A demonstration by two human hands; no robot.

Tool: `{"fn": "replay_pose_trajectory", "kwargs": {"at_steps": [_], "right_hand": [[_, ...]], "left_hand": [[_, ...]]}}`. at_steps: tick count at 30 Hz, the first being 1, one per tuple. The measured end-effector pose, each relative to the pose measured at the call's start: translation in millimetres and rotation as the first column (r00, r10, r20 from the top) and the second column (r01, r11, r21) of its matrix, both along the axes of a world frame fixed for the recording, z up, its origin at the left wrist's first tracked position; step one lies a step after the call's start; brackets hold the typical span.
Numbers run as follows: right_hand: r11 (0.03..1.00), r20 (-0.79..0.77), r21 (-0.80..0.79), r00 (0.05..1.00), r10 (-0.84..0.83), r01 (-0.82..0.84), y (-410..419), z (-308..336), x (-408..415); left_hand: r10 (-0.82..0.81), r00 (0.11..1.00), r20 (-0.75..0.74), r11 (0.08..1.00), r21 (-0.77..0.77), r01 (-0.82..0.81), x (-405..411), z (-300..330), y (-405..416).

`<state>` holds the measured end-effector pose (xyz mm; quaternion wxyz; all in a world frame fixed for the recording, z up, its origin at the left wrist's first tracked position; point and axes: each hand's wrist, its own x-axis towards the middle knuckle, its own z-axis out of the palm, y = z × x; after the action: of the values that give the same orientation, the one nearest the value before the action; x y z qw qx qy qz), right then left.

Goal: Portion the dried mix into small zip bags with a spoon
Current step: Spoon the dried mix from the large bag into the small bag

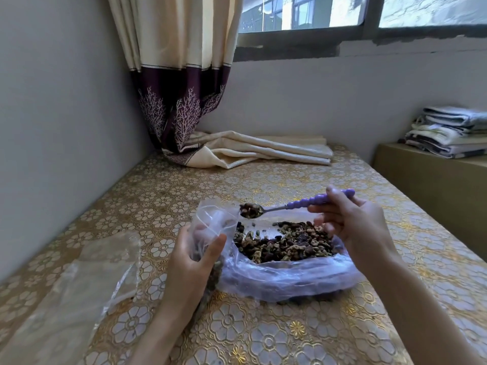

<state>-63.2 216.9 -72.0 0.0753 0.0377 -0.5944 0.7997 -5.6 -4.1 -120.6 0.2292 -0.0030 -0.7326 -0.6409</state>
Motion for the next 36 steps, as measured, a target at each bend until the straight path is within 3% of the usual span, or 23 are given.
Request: {"fn": "replay_pose_trajectory", "kwargs": {"at_steps": [8, 14, 19, 23, 26, 32, 34, 36], "right_hand": [[0.997, -0.145, -0.063, 0.989, 0.04, -0.049, -8.9, 26.3, 12.7], [0.986, -0.228, 0.069, 0.96, 0.164, -0.152, -31.8, 22.6, 23.8], [0.943, -0.407, 0.255, 0.861, 0.305, -0.213, -37.7, 17.7, 30.9], [0.915, -0.429, 0.324, 0.825, 0.369, -0.24, -38.0, 13.1, 30.6], [0.949, -0.432, 0.236, 0.852, 0.296, -0.21, -34.2, 10.0, 25.6], [0.971, -0.28, -0.179, 0.954, 0.103, -0.157, -2.8, -1.1, 1.0], [0.981, -0.202, -0.191, 0.979, 0.0, -0.039, 11.0, -9.4, -6.1], [0.992, -0.184, -0.04, 0.975, -0.127, 0.121, 23.6, -18.1, -11.6]], "left_hand": [[-0.014, 1.0, 0.0, 1.0, -0.006, 0.014, 0.6, 2.4, 0.5], [-0.025, 1.0, -0.004, 1.0, -0.006, 0.025, 0.5, 2.2, -1.5], [-0.042, 0.999, -0.026, 0.999, 0.006, 0.042, 0.5, 0.9, -2.5], [-0.016, 0.999, -0.036, 1.0, 0.016, 0.017, 0.7, 1.4, -3.1], [-0.046, 0.998, -0.046, 0.999, -0.003, 0.046, 2.0, 3.0, -1.4], [-0.016, 1.0, -0.004, 1.0, -0.009, 0.016, 4.0, 4.7, -1.6], [-0.009, 1.0, 0.016, 1.0, -0.016, 0.009, 4.1, 3.9, -3.2], [0.006, 1.0, 0.027, 0.999, -0.033, -0.005, 4.5, 3.5, -4.9]]}}
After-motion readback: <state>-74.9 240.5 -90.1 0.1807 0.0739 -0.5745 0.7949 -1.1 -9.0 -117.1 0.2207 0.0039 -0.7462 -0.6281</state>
